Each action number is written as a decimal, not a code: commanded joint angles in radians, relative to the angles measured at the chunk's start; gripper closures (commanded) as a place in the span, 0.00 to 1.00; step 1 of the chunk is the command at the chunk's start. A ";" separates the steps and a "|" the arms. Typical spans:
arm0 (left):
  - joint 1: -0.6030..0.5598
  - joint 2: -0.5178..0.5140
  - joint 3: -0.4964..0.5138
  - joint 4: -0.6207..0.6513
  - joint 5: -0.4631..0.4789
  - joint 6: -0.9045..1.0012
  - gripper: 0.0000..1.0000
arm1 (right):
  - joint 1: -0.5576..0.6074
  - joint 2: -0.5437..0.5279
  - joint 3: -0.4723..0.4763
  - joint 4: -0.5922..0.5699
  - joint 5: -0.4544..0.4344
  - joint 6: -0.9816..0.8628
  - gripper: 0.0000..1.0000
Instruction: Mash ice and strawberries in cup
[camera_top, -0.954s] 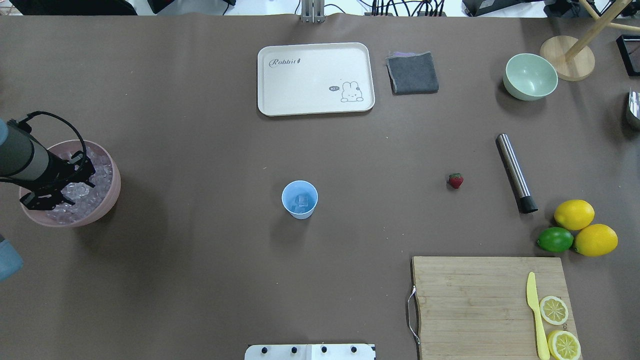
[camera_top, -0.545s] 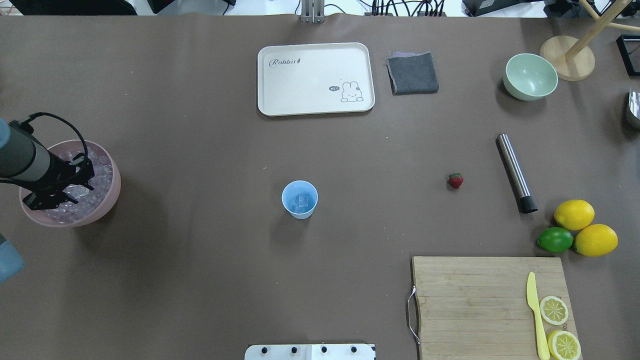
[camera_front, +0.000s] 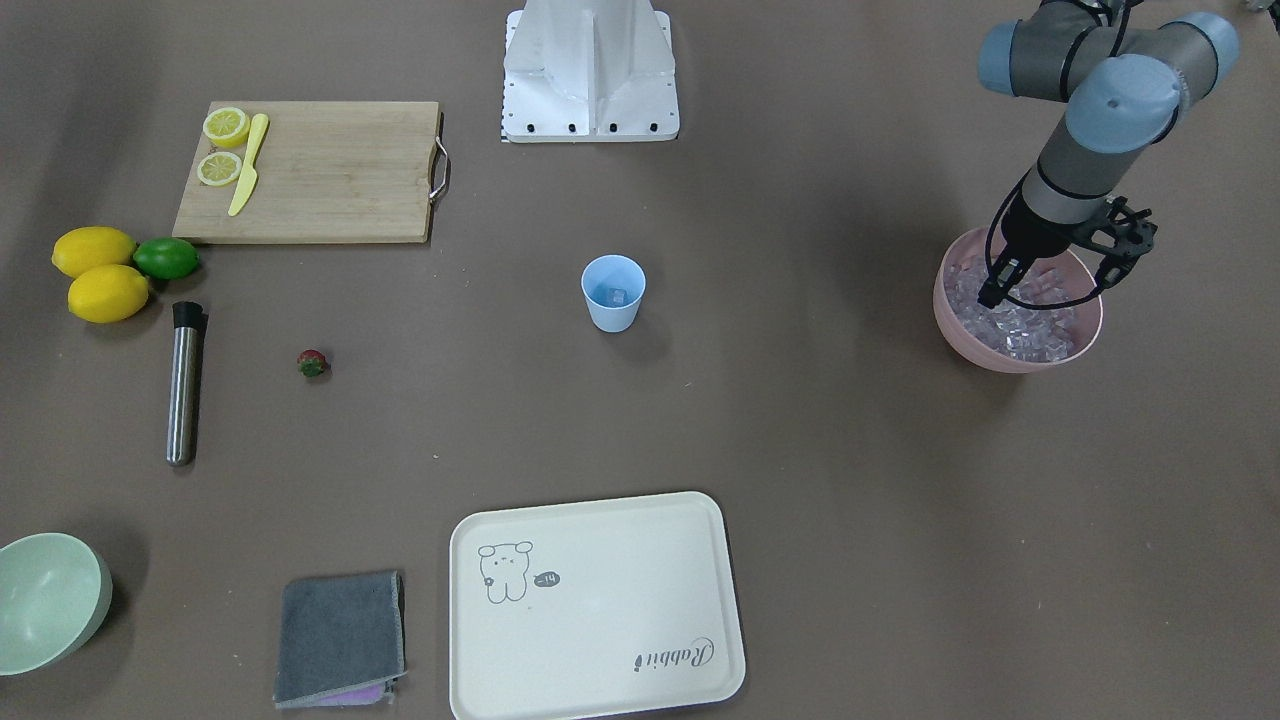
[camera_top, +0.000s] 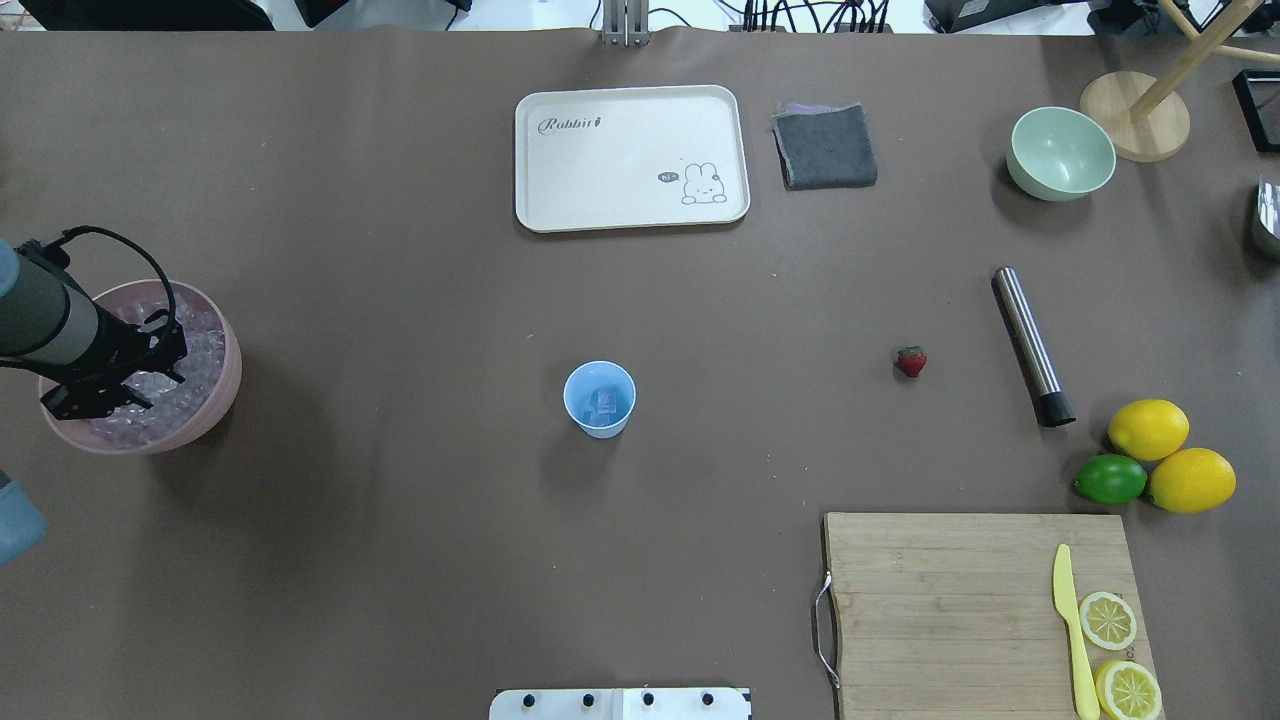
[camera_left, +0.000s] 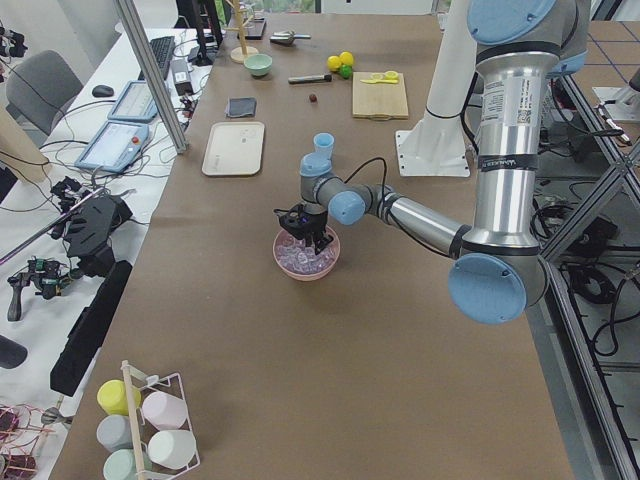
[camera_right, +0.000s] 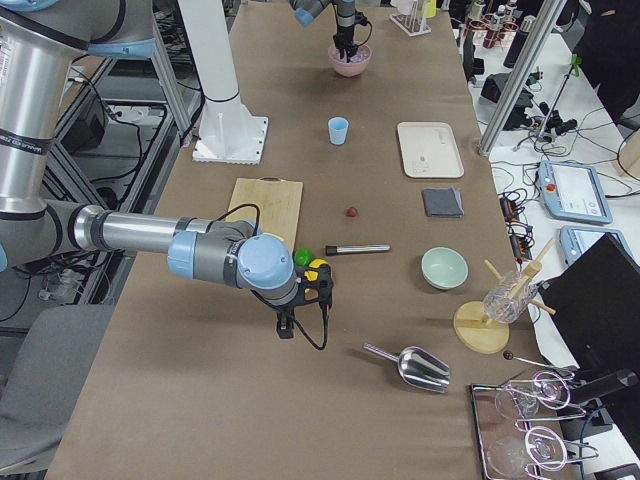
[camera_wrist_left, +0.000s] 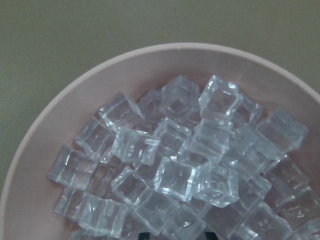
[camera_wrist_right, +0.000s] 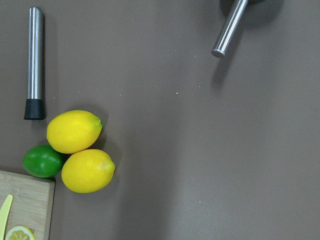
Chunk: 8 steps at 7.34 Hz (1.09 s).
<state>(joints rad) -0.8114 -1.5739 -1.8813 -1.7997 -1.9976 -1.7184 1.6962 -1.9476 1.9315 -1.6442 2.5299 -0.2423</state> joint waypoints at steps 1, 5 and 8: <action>-0.002 0.006 0.005 -0.001 0.000 0.032 0.55 | 0.003 -0.001 0.004 0.000 0.001 0.000 0.00; -0.020 -0.005 -0.004 0.005 -0.013 0.042 1.00 | 0.007 -0.002 0.003 0.000 0.001 0.000 0.00; -0.037 -0.005 -0.034 0.017 -0.013 0.074 0.66 | 0.013 -0.013 0.001 0.000 0.001 0.000 0.00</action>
<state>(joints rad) -0.8445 -1.5783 -1.8984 -1.7875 -2.0112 -1.6512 1.7062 -1.9564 1.9329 -1.6444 2.5311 -0.2424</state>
